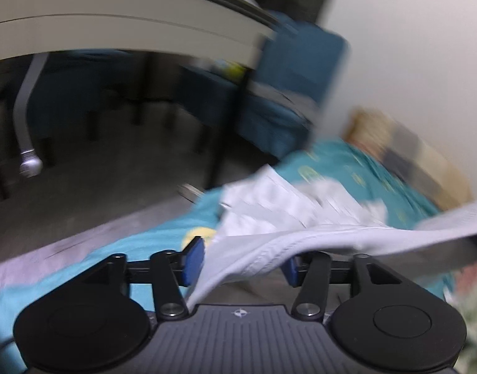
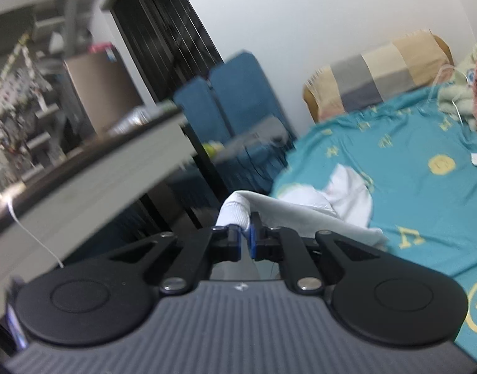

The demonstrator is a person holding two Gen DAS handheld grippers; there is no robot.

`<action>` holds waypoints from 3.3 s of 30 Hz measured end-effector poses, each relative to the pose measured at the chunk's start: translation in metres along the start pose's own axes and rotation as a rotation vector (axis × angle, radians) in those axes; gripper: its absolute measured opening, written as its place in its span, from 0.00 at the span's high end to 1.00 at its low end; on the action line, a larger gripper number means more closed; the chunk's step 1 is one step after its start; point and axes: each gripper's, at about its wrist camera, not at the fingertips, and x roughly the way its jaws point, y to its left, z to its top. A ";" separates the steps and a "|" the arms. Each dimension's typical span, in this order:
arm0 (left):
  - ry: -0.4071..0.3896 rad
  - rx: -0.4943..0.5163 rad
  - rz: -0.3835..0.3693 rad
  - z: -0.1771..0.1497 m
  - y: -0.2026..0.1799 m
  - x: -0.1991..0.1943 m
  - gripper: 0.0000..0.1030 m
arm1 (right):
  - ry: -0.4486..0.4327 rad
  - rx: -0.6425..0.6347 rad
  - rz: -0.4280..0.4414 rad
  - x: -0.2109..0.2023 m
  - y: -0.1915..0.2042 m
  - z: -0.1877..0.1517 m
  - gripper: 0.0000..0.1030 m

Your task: Fold clothes

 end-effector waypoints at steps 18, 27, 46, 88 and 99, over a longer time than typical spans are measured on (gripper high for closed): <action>0.014 0.072 -0.022 -0.073 -0.015 -0.082 0.30 | -0.047 0.067 0.028 -0.020 -0.008 0.010 0.92; -0.072 -0.037 0.074 -0.076 -0.038 -0.052 0.24 | -0.045 0.053 0.028 -0.023 -0.006 0.009 0.92; -0.239 -0.161 -0.074 0.041 0.009 -0.077 0.88 | -0.240 -0.220 -0.289 -0.058 0.025 0.021 0.93; -0.474 0.132 -0.619 0.338 -0.020 -0.280 0.88 | -0.485 -0.328 -0.242 -0.248 0.225 0.222 0.93; -0.268 0.300 -0.467 0.244 -0.197 0.070 0.88 | -0.251 -0.231 -0.457 0.033 0.009 0.213 0.93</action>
